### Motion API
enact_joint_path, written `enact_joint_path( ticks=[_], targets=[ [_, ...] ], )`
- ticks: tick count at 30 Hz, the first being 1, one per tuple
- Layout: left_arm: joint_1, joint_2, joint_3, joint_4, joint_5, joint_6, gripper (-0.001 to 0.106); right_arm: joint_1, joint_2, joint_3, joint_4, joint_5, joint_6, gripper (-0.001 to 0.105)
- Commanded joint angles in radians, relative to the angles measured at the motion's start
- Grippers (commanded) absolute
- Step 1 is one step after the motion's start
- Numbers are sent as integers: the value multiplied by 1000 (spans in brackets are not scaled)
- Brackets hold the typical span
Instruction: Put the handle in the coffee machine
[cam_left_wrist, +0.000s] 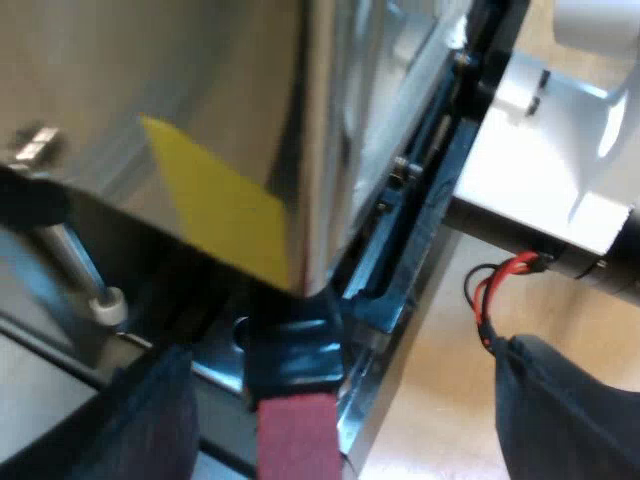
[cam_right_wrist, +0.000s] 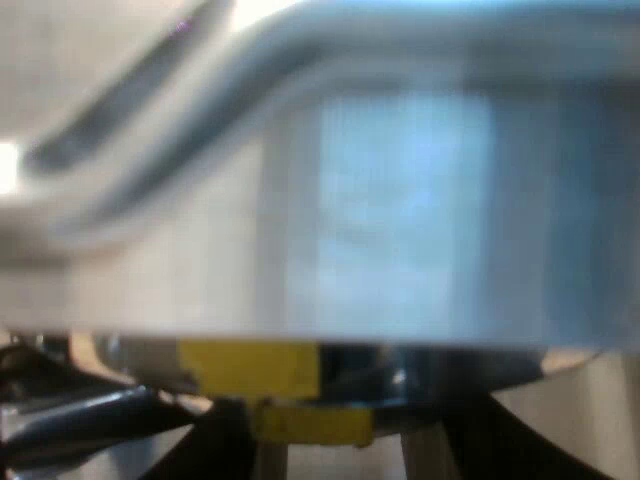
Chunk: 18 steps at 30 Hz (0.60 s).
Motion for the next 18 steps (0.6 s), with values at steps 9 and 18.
enact_joint_path(
  ticks=[9, 18],
  targets=[
    [70, -25, -111, 77, 44, -6, 22, 0, -92, -31, -147, -24, -6, 30],
    [68, -15, -151, 48, -185, -51, 0, 0, -92, -31, -147, -24, -6, 30]
  ],
)
